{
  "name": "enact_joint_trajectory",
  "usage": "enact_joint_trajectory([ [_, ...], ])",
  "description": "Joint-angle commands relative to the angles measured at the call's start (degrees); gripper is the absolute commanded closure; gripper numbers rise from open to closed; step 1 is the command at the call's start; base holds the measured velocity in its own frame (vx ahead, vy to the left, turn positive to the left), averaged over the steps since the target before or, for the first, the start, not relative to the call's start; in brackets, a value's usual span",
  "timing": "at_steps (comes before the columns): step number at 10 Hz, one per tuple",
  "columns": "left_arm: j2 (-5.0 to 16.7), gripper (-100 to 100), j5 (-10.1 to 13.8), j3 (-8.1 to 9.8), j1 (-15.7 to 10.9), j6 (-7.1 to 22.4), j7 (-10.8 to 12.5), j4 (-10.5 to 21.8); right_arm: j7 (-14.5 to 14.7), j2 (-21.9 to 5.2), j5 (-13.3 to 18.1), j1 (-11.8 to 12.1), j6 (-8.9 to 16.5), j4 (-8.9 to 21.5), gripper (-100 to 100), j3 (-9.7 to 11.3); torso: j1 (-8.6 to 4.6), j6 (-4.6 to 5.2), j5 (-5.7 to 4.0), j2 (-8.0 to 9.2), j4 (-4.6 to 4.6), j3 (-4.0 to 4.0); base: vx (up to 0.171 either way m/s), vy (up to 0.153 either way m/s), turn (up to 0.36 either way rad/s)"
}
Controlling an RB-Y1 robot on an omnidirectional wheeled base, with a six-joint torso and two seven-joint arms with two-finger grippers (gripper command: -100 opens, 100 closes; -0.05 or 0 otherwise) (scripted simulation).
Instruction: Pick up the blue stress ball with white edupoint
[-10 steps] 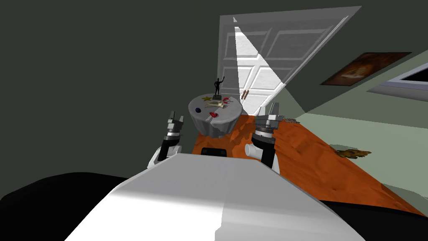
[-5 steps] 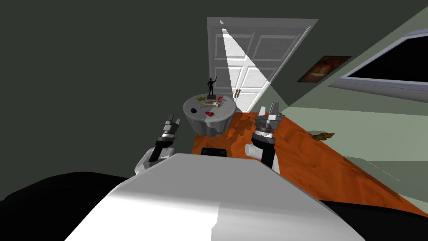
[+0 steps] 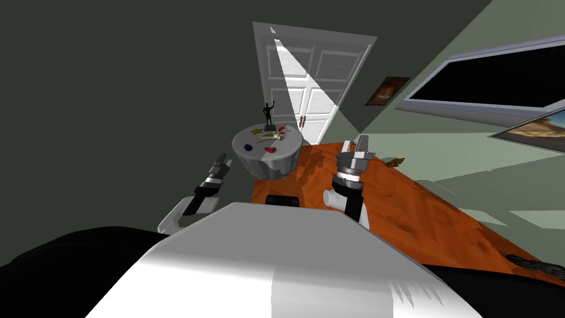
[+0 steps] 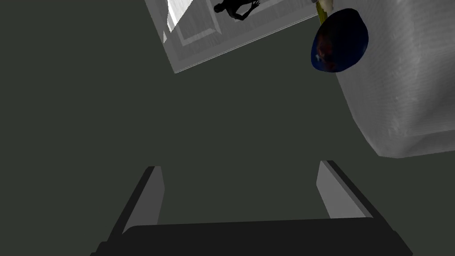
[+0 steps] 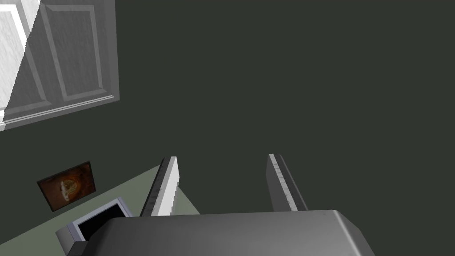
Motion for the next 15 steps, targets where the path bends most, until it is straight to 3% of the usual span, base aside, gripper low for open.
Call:
enact_joint_trajectory([
  [1, 2.3, -100, -0.2, 1.15, 0.3, 0.3, 0.7, 1.7, 0.0, 0.0, 0.0, 0.0, 0.0, 0.0, 0, 0.0, 0.00, 0.00, 0.00, 0.00, 0.00, 0.00, -0.025, 0.020, -0.181],
  [9, 14.8, -100, -1.5, 7.26, 4.3, 1.7, 4.6, 11.5, 0.0, 0.0, 0.0, 0.0, 0.0, 0.0, 0, 0.0, 0.05, 0.02, 0.01, -0.17, -0.04, -0.10, -0.016, 0.038, -0.328],
  [15, 22.7, -100, -1.8, 8.54, 6.5, 2.4, 6.3, 16.8, 0.0, 0.0, 0.0, 0.0, 0.0, 0.0, 0, 0.0, 0.10, -0.01, 0.03, -0.18, -0.04, -0.10, -0.012, 0.051, -0.246],
])
